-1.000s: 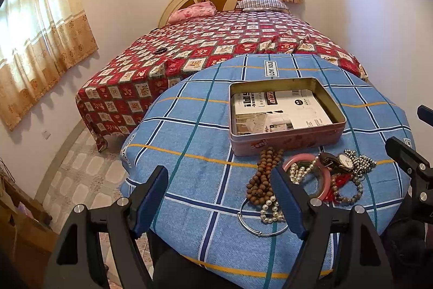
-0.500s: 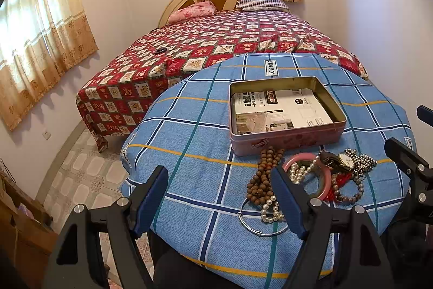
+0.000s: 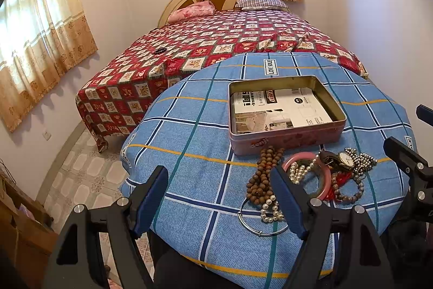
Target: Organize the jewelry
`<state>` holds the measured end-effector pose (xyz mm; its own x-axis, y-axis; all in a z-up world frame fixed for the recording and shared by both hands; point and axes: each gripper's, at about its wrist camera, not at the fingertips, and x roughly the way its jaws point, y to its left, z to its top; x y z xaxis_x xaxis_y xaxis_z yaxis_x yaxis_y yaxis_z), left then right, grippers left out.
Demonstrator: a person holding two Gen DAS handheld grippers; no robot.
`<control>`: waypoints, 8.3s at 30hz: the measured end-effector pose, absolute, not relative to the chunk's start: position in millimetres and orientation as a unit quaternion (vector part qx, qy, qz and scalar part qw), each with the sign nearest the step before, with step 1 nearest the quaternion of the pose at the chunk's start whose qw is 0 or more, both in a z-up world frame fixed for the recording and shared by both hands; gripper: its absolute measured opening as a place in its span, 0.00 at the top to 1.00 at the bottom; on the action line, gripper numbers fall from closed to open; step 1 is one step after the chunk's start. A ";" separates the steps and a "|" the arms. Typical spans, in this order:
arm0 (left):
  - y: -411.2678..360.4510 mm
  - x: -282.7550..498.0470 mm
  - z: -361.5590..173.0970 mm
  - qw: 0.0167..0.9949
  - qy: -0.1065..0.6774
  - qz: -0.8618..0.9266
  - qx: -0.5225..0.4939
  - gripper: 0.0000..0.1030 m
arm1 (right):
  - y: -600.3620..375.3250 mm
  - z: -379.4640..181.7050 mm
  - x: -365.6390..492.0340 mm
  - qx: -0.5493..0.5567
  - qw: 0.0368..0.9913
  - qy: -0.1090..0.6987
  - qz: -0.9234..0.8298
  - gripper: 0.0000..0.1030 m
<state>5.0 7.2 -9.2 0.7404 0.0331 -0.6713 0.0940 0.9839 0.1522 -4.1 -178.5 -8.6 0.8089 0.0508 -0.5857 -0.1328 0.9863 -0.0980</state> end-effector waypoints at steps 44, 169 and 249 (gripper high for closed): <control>-30.8 80.5 -91.7 0.886 0.449 -0.088 0.072 0.57 | -212.3 -60.9 29.7 -0.039 0.921 0.387 0.033 0.05; -12.9 83.6 -16.5 0.927 0.357 -0.096 0.064 0.82 | -165.1 -33.2 73.4 -0.117 0.902 0.344 0.232 0.79; -3.2 51.0 -73.4 0.900 0.411 -0.046 0.141 0.38 | -211.2 -67.0 62.7 -0.087 0.910 0.388 0.117 0.26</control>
<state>51.0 -3.2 -73.4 0.6584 0.0323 -0.7520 0.1986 0.9562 0.2149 62.7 -211.2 -67.0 0.6716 0.1456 -0.7264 -0.2811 0.9573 -0.0681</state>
